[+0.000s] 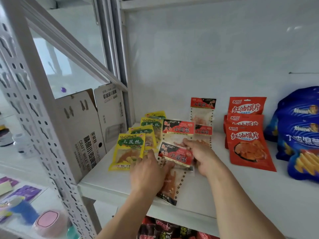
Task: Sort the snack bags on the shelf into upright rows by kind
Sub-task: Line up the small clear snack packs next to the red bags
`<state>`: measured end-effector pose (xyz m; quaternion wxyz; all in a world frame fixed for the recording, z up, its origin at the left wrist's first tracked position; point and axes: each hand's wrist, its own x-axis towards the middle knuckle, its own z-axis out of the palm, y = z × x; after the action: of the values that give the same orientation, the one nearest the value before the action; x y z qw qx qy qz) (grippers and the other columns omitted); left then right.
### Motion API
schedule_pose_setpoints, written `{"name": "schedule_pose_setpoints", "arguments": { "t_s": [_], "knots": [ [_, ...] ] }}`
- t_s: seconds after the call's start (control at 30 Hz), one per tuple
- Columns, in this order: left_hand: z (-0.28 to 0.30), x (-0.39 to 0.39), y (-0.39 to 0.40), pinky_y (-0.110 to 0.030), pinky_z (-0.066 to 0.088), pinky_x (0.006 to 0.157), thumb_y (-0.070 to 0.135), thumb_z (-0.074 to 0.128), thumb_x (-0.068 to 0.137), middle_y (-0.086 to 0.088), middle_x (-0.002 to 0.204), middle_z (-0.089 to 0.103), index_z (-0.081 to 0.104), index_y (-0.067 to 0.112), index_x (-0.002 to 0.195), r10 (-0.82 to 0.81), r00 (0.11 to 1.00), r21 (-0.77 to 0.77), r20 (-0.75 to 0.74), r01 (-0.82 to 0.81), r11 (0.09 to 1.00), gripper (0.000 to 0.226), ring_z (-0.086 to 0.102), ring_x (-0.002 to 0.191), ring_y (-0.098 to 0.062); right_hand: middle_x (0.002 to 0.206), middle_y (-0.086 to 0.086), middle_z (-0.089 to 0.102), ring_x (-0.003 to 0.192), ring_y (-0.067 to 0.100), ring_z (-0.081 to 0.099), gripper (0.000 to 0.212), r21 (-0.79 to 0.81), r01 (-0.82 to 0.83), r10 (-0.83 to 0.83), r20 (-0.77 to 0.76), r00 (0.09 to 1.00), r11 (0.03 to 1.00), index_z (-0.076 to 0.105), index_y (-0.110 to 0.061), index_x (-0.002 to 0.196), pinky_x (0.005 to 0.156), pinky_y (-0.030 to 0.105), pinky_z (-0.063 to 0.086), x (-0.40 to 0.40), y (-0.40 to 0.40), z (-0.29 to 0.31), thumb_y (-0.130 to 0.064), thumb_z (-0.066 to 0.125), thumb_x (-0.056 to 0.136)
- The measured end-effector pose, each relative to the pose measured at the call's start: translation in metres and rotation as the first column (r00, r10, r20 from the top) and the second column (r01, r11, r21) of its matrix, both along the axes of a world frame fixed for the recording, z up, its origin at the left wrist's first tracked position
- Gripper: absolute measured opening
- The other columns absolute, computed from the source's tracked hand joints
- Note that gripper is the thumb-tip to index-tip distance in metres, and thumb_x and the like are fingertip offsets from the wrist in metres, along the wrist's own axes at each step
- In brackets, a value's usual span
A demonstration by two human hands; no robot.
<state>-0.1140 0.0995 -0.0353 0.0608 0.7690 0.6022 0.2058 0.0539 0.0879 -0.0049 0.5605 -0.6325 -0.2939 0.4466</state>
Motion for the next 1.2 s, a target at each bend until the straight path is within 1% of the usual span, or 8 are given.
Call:
{"name": "schedule_pose_setpoints", "arguments": {
  "t_s": [0.1,0.23,0.4,0.5,0.63,0.8,0.93,1.2],
  "knots": [
    [0.004,0.003,0.003,-0.039,0.055,0.084,0.075,0.045,0.089,-0.002,0.12,0.07,0.044,0.02,0.134,-0.019,0.998,-0.004,0.058,0.019,1.0,0.071,0.067,0.109,-0.026,0.09,0.007,0.078,0.08,0.023,0.074,0.024,0.047,0.038,-0.035,-0.057,0.998,0.998,0.066,-0.012,0.103,0.072,0.035,0.054,0.005,-0.005,0.005,-0.034,0.055,0.101],
    [0.009,0.008,0.004,-0.035,0.052,0.075,0.07,0.052,0.09,0.0,0.12,0.07,0.049,0.021,0.128,-0.055,0.989,-0.025,0.139,0.059,0.998,0.062,0.068,0.104,-0.025,0.097,0.009,0.078,0.092,0.029,0.074,0.028,0.063,0.064,-0.058,-0.1,0.993,0.996,0.064,-0.013,0.112,0.091,0.049,0.055,0.008,-0.01,0.005,-0.035,0.051,0.103],
    [0.01,0.011,0.017,-0.03,0.045,0.067,0.065,0.065,0.085,-0.002,0.106,0.072,0.058,0.017,0.122,-0.03,0.913,-0.239,0.406,0.138,0.961,0.061,0.065,0.093,-0.021,0.094,0.004,0.079,0.077,0.02,0.077,0.019,0.106,0.105,-0.09,-0.141,0.986,0.989,0.065,-0.02,0.11,0.059,0.032,0.051,0.014,-0.013,0.013,-0.034,0.063,0.096],
    [0.015,0.008,0.027,-0.029,0.039,0.058,0.055,0.067,0.09,-0.001,0.079,0.066,0.061,0.012,0.1,0.004,0.797,-0.327,0.603,0.243,0.913,0.044,0.059,0.069,-0.017,0.087,0.001,0.079,0.074,0.018,0.076,0.022,0.134,0.239,-0.237,-0.024,0.971,0.962,0.068,-0.019,0.109,0.062,0.032,0.05,0.026,-0.012,0.018,-0.036,0.064,0.096],
    [0.016,0.007,0.043,-0.047,0.056,0.083,0.049,0.067,0.091,-0.022,0.087,0.073,0.065,0.0,0.094,0.037,0.684,-0.339,0.728,0.313,0.887,0.049,0.071,0.082,-0.037,0.087,-0.005,0.069,0.066,0.009,0.066,0.01,0.142,0.371,-0.384,0.079,0.92,0.918,0.063,-0.02,0.107,0.045,0.018,0.047,0.04,-0.011,0.02,-0.026,0.056,0.102],
    [0.008,0.014,0.059,-0.053,0.06,0.084,0.052,0.066,0.089,-0.01,0.087,0.077,0.068,0.012,0.094,0.046,0.628,-0.344,0.777,0.362,0.866,0.04,0.075,0.084,-0.031,0.106,0.004,0.072,0.085,0.021,0.069,0.025,0.1,0.437,-0.446,0.291,0.846,0.894,0.066,-0.015,0.12,0.076,0.033,0.056,0.047,0.002,0.001,-0.028,0.058,0.1],
    [0.004,0.018,0.064,-0.053,0.06,0.085,0.058,0.064,0.086,-0.01,0.092,0.077,0.069,0.015,0.098,0.044,0.628,-0.352,0.777,0.375,0.857,0.045,0.074,0.087,-0.031,0.093,0.003,0.068,0.071,0.016,0.061,0.017,0.066,0.448,-0.433,0.413,0.801,0.892,0.068,-0.013,0.107,0.081,0.038,0.055,0.05,0.011,-0.009,-0.023,0.056,0.1],
    [0.0,0.03,0.07,-0.051,0.06,0.084,0.07,0.059,0.071,0.001,0.092,0.077,0.071,0.023,0.095,0.048,0.619,-0.352,0.784,0.379,0.856,0.054,0.074,0.089,-0.024,0.114,0.008,0.068,0.11,0.036,0.059,0.035,-0.156,0.521,-0.218,0.781,0.585,0.839,0.067,-0.023,0.108,0.094,0.042,0.047,0.051,0.031,-0.03,-0.046,0.045,0.093]
  ]
}}
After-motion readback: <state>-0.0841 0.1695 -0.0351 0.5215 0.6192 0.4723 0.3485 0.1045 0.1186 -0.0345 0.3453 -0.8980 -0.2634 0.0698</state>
